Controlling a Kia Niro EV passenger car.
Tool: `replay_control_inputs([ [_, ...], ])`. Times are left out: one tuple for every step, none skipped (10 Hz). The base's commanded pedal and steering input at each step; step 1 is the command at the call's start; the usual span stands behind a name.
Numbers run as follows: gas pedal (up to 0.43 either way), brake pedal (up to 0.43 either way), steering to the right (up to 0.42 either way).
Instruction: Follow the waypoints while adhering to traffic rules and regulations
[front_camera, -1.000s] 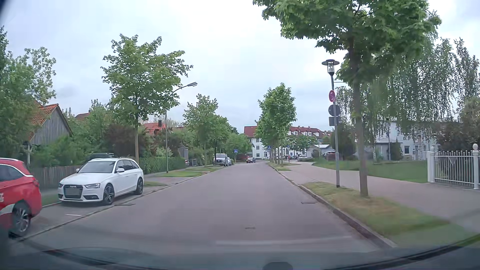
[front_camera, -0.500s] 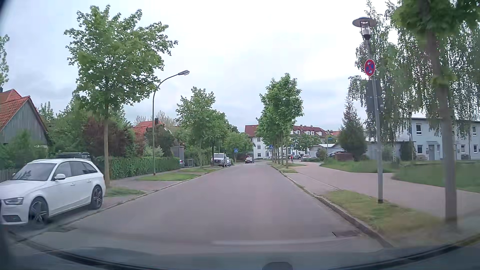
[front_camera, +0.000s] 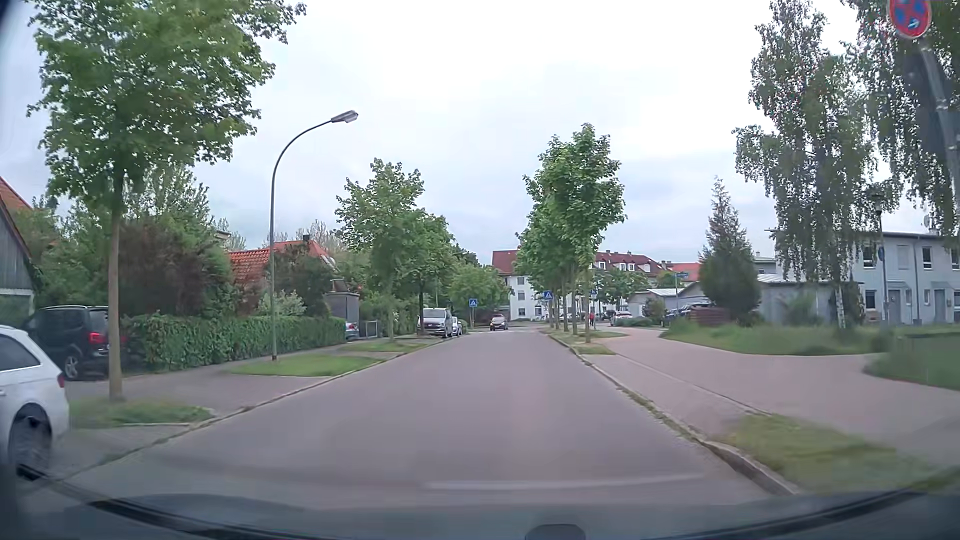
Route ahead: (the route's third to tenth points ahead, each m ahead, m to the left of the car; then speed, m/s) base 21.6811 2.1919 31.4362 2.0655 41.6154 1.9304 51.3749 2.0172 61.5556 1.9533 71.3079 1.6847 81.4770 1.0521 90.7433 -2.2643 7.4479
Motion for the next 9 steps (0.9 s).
replay_control_inputs([
  [0.087, 0.000, 0.001],
  [0.087, 0.000, 0.000],
  [0.087, 0.000, 0.001],
  [0.087, 0.000, 0.000],
  [0.087, 0.000, 0.000],
  [0.087, 0.000, -0.002],
  [0.087, 0.000, -0.003],
  [0.087, 0.000, -0.004],
  [0.087, 0.000, -0.004],
])
